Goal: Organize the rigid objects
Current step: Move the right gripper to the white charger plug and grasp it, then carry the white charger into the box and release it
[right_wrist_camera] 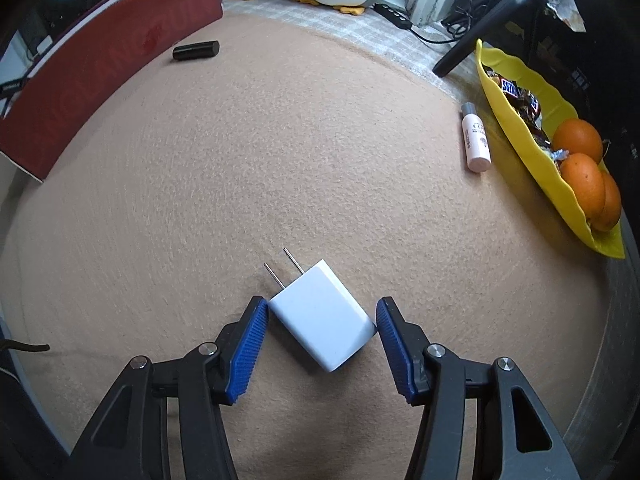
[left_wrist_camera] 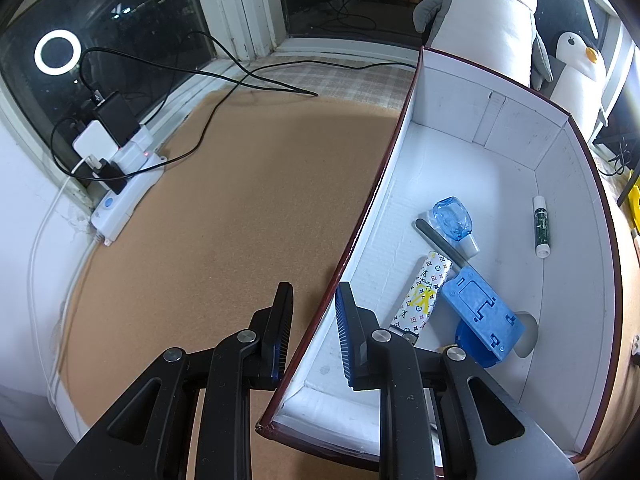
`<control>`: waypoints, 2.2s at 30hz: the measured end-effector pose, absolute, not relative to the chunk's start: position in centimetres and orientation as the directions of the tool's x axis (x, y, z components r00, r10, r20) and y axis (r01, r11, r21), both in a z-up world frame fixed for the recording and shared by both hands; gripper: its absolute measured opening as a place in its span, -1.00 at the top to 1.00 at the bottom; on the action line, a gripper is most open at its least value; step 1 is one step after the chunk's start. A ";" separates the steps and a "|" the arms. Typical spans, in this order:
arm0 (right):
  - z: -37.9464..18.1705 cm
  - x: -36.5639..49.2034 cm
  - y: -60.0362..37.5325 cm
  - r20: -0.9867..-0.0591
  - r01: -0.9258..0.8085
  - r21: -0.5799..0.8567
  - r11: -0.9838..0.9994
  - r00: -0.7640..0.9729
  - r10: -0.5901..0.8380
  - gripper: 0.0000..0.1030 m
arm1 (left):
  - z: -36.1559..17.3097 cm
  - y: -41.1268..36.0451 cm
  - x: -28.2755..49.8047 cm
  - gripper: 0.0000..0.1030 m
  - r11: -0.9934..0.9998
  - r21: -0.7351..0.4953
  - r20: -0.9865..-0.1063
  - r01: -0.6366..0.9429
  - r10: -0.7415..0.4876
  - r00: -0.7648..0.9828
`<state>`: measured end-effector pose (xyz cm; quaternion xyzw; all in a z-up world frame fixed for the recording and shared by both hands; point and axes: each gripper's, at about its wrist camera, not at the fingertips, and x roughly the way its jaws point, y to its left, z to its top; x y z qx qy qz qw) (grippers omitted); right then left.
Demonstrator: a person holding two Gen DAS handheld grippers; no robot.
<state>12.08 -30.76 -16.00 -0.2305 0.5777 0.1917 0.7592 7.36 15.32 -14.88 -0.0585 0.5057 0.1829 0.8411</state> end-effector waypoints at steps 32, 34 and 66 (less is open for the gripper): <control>-15.5 13.4 -31.0 -0.940 -0.354 -0.039 0.934 0.331 0.086 0.35 | -15.2 15.1 7.5 0.63 0.927 0.077 -0.874 -0.367 0.240 0.423; -15.6 13.5 -31.2 -0.941 -0.348 -0.024 0.937 0.324 0.096 0.34 | -15.2 15.1 7.5 0.63 0.926 0.080 -0.873 -0.368 0.243 0.422; -6.0 15.1 -13.6 -0.847 -0.548 0.101 0.830 0.391 0.361 0.39 | -15.1 15.7 6.9 0.63 0.931 0.012 -0.868 -0.364 0.191 0.459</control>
